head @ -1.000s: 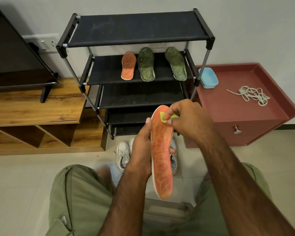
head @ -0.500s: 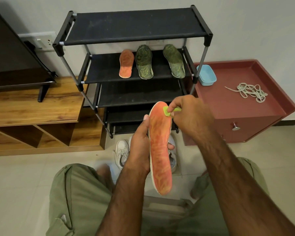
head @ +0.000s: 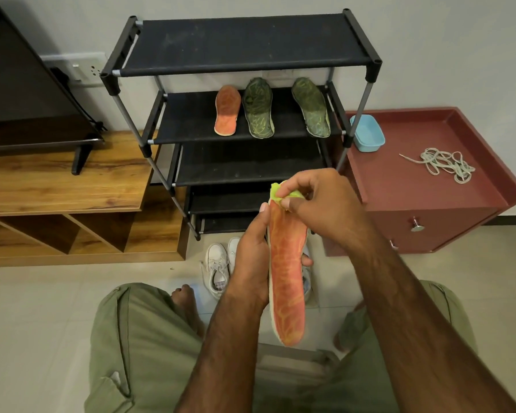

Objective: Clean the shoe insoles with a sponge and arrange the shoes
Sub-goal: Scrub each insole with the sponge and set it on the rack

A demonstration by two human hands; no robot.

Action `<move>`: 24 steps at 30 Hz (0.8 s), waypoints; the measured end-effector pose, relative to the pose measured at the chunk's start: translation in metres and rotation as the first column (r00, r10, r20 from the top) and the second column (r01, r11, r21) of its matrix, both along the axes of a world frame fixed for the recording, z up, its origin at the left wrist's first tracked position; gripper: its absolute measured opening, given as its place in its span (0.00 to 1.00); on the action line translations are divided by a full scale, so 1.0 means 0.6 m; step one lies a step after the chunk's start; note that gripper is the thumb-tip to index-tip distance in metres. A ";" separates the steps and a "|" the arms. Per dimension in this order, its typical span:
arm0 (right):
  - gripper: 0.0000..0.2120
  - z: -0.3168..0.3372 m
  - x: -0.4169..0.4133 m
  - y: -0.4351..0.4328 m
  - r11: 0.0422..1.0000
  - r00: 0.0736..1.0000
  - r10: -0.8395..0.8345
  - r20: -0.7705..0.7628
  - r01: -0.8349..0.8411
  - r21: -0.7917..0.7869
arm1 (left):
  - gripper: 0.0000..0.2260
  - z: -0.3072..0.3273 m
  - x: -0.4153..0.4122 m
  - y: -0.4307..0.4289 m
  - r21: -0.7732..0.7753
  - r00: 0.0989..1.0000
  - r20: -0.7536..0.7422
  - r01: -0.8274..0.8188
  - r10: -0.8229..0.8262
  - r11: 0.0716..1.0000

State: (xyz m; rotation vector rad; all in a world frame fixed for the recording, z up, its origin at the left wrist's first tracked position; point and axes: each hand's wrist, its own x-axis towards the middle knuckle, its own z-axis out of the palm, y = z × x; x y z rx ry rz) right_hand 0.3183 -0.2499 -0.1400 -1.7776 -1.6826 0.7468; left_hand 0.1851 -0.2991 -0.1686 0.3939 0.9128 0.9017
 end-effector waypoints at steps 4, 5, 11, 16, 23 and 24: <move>0.20 0.003 0.016 -0.011 0.995 0.894 -0.071 -0.442 0.095 0.032 | 0.26 -0.002 -0.002 0.004 -0.020 1.000 0.007 -0.006 0.006 1.000; 0.22 0.003 0.020 -0.016 0.994 0.849 -0.063 -0.525 0.102 0.045 | 0.26 -0.005 -0.003 0.005 -0.027 1.000 0.002 -0.016 0.016 1.000; 0.07 -0.024 0.011 -0.034 0.947 0.902 -0.228 -0.366 0.293 0.133 | 0.24 -0.002 0.002 0.002 -0.058 0.997 0.042 -0.060 0.063 0.996; 0.09 -0.024 0.008 -0.036 0.971 0.985 -0.154 -0.074 0.165 0.170 | 0.25 -0.003 -0.001 0.003 -0.025 0.988 0.148 -0.031 0.035 0.999; 0.06 -0.007 0.008 -0.035 0.957 0.964 -0.112 0.240 0.040 0.286 | 0.21 -0.011 -0.013 0.005 -0.020 0.964 0.267 0.023 -0.017 1.000; 0.05 -0.006 0.010 -0.034 0.958 0.959 -0.096 0.267 0.016 0.287 | 0.21 -0.012 -0.017 0.005 -0.006 0.964 0.264 0.044 -0.041 0.999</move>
